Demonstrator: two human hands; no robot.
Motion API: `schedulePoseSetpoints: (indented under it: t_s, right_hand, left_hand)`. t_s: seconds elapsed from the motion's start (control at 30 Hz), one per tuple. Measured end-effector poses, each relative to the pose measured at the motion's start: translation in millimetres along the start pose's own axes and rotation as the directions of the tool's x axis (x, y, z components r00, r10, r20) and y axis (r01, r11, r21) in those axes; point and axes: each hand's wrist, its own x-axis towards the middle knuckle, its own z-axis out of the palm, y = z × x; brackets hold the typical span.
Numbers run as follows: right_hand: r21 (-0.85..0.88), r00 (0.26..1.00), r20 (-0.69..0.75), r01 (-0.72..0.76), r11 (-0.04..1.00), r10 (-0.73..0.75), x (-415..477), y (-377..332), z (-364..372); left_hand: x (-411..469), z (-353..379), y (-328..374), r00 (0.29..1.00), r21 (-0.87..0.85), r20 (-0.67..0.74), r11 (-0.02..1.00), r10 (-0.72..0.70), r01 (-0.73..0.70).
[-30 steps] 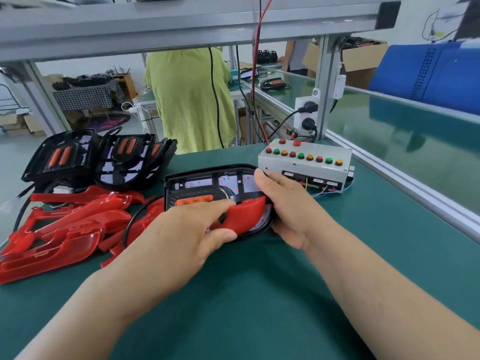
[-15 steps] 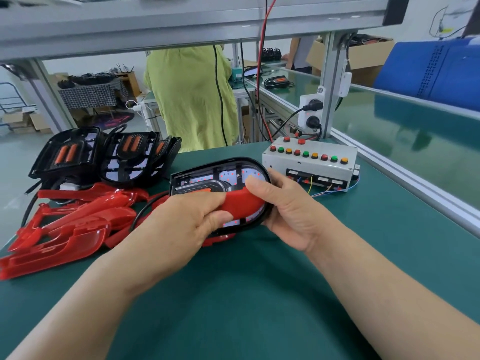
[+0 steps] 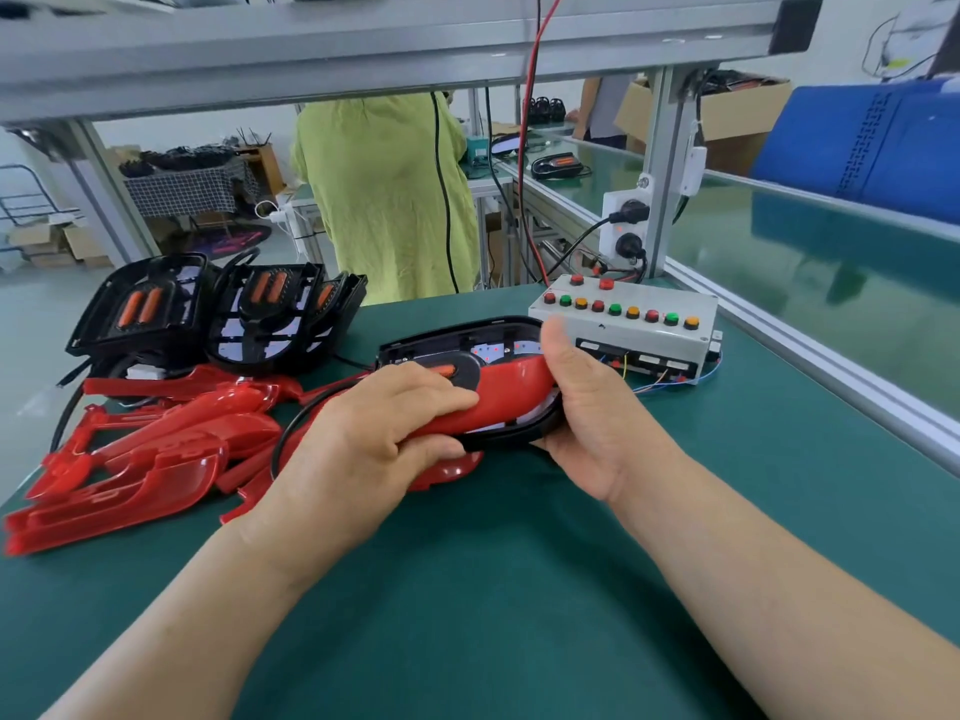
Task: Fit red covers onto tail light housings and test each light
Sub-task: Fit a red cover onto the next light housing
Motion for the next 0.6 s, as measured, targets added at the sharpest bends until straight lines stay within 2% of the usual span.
schedulePoseSetpoints:
  t_s: [0.13, 0.33, 0.5, 0.6]
  right_hand:
    - [0.033, 0.999, -0.053, 0.0, 0.999, 0.001, 3, 1, 1]
    - [0.051, 0.999, -0.028, 0.02, 0.999, -0.018, 2, 0, -1]
    - [0.06, 0.998, -0.058, 0.0, 0.998, 0.004, 3, -2, 0]
    - [0.043, 0.998, -0.067, 0.004, 0.999, -0.001, 4, -1, -1]
  left_hand:
    - [-2, 3, -8, 1.0, -0.088, 0.018, 0.996, -0.02, 0.022]
    - [-4, 10, -14, 0.998, 0.004, 0.005, 0.998, 0.062, -0.063]
    - [-5, 8, -14, 0.99, -0.003, -0.025, 0.99, 0.142, -0.142]
    - [-4, 6, -12, 0.985, 0.051, 0.019, 0.984, 0.172, -0.173]
